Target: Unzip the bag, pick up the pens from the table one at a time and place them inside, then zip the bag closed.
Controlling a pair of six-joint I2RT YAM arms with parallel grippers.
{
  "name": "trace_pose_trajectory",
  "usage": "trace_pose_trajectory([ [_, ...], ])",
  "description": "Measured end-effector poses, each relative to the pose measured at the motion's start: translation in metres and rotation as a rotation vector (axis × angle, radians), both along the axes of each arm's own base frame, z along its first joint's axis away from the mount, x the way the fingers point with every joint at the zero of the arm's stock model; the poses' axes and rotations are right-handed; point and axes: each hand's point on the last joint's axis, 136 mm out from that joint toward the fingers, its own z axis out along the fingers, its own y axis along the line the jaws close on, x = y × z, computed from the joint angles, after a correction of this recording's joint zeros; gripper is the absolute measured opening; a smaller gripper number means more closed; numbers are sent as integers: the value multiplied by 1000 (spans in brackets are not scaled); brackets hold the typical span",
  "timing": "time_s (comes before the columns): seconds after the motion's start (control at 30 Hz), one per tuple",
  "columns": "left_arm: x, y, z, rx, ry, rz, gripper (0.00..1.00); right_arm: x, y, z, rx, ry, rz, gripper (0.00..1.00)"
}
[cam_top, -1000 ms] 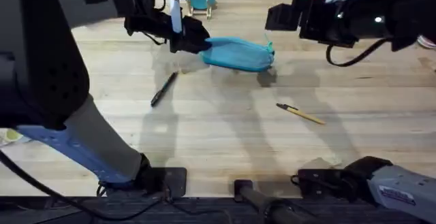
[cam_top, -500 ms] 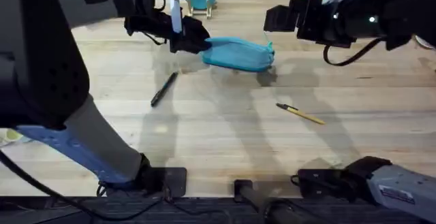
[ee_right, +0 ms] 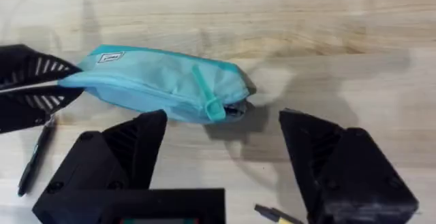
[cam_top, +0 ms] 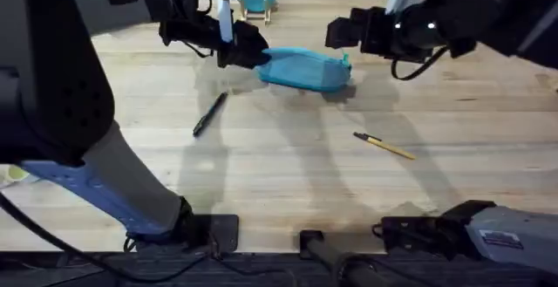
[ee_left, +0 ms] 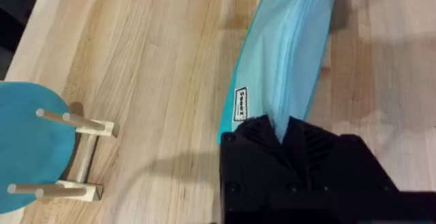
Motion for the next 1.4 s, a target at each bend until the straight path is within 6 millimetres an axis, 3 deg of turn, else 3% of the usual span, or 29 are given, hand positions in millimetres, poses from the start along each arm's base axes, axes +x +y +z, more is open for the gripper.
trace_pose_trajectory([
  [0.3,0,0,0,0,0,0,42,18,8,-22,-6,13,0,996],
  [0.57,0,0,0,0,0,0,42,20,9,-41,-15,55,-13,996],
  [0.8,0,0,0,0,0,0,42,25,11,-42,-10,45,-18,966],
  [1.33,0,0,0,0,0,0,42,24,10,-42,4,50,-42,269],
  [1.4,0,0,0,0,0,0,42,24,10,-42,5,50,-43,106],
])
